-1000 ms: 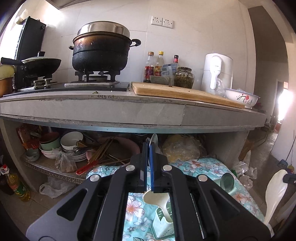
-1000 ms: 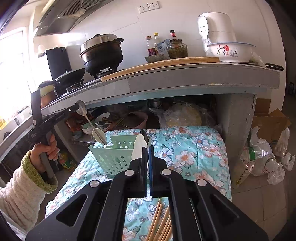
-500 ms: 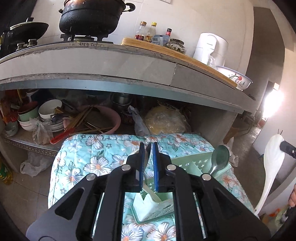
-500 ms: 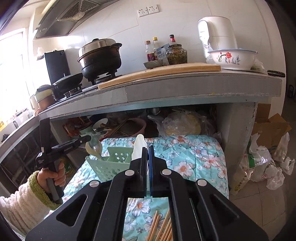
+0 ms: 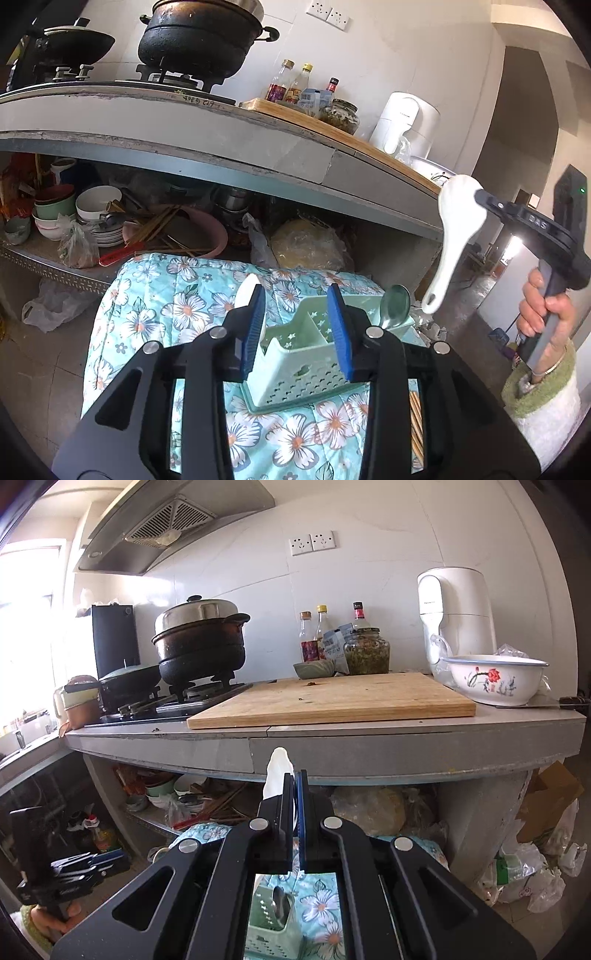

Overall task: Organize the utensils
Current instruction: 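Lower the white rice paddle into the green holder and open the right tool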

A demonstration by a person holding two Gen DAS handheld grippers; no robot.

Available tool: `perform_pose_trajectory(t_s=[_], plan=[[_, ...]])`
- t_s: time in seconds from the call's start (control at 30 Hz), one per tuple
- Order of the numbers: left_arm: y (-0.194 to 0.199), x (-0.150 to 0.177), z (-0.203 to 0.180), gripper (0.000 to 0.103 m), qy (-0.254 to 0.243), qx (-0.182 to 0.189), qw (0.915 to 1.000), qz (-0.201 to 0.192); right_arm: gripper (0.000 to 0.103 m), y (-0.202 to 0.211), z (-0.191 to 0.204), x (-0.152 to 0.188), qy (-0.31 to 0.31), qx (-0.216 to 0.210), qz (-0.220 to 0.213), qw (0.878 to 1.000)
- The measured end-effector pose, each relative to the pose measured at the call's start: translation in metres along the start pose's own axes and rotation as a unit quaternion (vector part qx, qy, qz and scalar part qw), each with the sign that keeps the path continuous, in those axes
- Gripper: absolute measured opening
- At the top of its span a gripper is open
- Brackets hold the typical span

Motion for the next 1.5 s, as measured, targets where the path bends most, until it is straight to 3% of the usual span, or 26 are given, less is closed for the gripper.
perform_pose_trajectory(t_s=[0.17,0.4,0.77,0.93,1.03,1.2,1.33,1.5], plan=[[0.019,0.021,0.002,0.035,0.007,0.004,0.9999,0.009,0.002,-0.034,0.016,0.006,0.057,0.023,0.003,0.998],[0.028,0.053,0.015,0.035,0.022,-0.005,0.9993,0.030,0.002,-0.067,0.039,0.043,0.158,0.064,0.020,0.985],[0.028,0.077,0.019,0.035,0.040,-0.001,0.9981,0.047,0.002,-0.068,0.051,0.095,0.209,0.070,0.059,0.974],[0.031,0.081,0.014,0.035,0.040,0.002,0.9980,0.049,0.005,-0.047,0.046,0.097,0.174,0.059,0.071,0.980],[0.035,0.084,0.011,0.037,0.038,0.005,0.9980,0.051,0.024,-0.027,0.040,0.094,0.124,0.038,0.075,0.989],[0.039,0.093,0.000,0.040,0.033,0.018,0.9974,0.062,0.040,0.013,0.030,0.098,0.054,-0.005,0.094,0.994],[0.039,0.108,-0.016,0.045,0.027,0.039,0.9956,0.081,0.049,0.043,0.018,0.124,0.005,-0.023,0.139,0.990],[0.038,0.134,-0.040,0.049,0.014,0.064,0.9916,0.112,0.050,0.069,-0.006,0.177,-0.073,-0.020,0.210,0.975]])
Point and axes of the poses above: each gripper's, at about its wrist camera, not at the fingertips, and y roughly against the way its jaws point, z to its left, x to its underside, the point moved 9 cm from there along -y, roughly the way its jaws point, and after that the axes turned 1 degree about -y, right-handed, at the moved point
